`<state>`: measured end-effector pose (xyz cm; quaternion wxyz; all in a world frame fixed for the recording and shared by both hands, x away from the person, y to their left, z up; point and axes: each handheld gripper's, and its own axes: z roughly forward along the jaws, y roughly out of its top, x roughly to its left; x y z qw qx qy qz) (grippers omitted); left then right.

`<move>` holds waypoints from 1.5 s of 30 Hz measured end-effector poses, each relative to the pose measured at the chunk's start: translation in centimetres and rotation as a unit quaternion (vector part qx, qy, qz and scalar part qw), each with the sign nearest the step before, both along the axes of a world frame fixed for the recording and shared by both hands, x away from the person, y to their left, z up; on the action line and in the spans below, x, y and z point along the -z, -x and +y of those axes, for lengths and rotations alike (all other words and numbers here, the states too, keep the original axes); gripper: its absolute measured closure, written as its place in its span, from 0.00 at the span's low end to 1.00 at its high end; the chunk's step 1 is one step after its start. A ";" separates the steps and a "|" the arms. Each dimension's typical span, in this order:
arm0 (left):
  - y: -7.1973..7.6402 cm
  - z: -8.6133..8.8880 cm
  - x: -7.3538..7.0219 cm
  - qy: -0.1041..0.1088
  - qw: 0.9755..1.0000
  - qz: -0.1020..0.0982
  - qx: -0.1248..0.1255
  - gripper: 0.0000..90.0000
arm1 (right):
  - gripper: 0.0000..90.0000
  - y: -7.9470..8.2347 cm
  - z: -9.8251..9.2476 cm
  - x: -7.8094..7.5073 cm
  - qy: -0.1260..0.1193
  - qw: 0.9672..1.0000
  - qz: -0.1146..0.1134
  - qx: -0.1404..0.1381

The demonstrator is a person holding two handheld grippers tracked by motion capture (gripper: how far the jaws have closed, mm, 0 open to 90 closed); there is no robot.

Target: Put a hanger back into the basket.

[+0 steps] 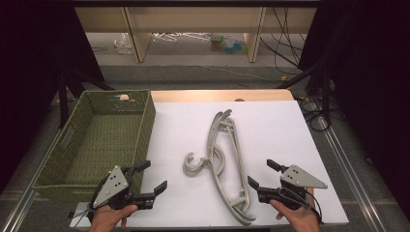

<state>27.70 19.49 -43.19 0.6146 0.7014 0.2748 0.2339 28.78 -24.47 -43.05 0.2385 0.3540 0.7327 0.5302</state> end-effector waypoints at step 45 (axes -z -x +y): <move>-0.1 -0.3 0.1 -0.001 1.000 0.007 0.002 0.17 | 0.25 -2.9 11.2 1.2 0.231 0.960 0.118 -0.101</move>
